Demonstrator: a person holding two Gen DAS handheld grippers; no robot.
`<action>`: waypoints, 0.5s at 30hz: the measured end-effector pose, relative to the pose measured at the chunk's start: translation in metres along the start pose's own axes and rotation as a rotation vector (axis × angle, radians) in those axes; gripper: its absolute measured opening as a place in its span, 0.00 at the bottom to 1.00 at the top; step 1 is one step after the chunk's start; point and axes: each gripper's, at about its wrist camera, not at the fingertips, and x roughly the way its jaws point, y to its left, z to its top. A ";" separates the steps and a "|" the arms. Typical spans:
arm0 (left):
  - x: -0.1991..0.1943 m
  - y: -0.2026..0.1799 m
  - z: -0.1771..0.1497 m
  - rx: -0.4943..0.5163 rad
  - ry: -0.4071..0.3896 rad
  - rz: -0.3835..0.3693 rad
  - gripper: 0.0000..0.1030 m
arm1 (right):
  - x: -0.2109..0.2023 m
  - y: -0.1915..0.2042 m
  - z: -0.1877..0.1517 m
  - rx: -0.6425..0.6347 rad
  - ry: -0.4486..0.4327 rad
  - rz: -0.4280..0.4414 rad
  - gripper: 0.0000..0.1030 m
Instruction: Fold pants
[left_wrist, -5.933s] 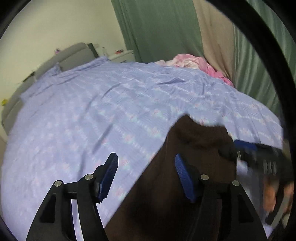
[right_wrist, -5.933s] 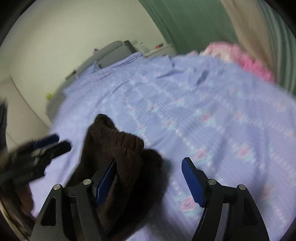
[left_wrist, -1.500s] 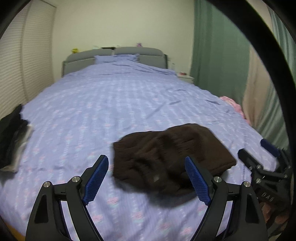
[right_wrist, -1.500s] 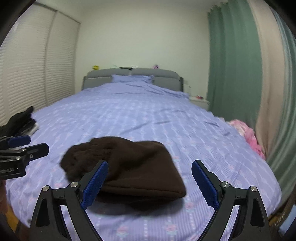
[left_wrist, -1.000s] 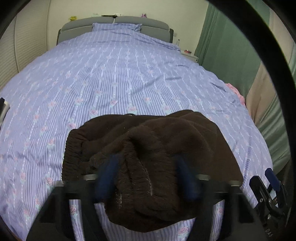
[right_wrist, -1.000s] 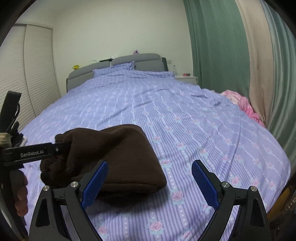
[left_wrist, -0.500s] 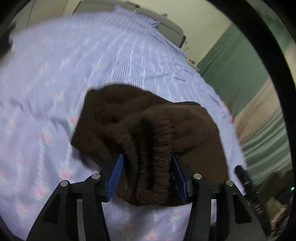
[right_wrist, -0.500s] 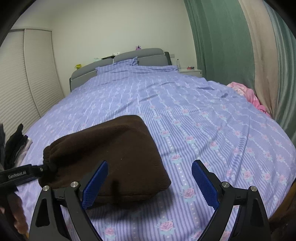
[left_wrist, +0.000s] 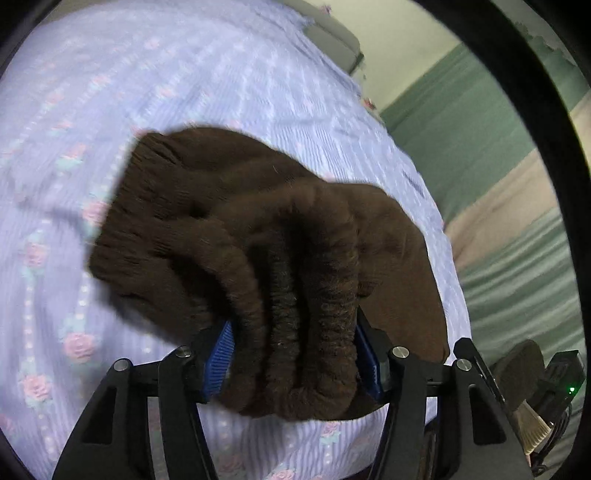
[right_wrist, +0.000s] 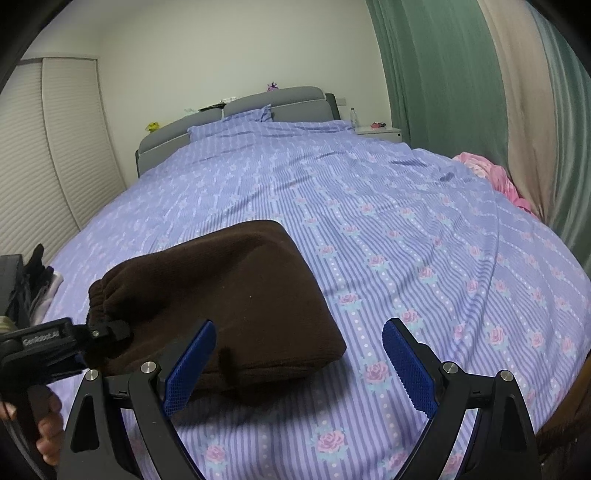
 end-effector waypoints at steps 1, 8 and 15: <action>0.003 -0.003 0.001 0.009 0.013 0.023 0.37 | 0.000 -0.001 0.000 0.000 0.000 -0.003 0.90; -0.048 -0.042 0.036 0.223 -0.132 0.059 0.33 | -0.015 -0.011 -0.004 0.007 -0.010 -0.001 0.90; -0.051 -0.024 0.070 0.257 -0.108 0.124 0.33 | 0.009 0.006 -0.017 0.000 0.081 0.065 0.90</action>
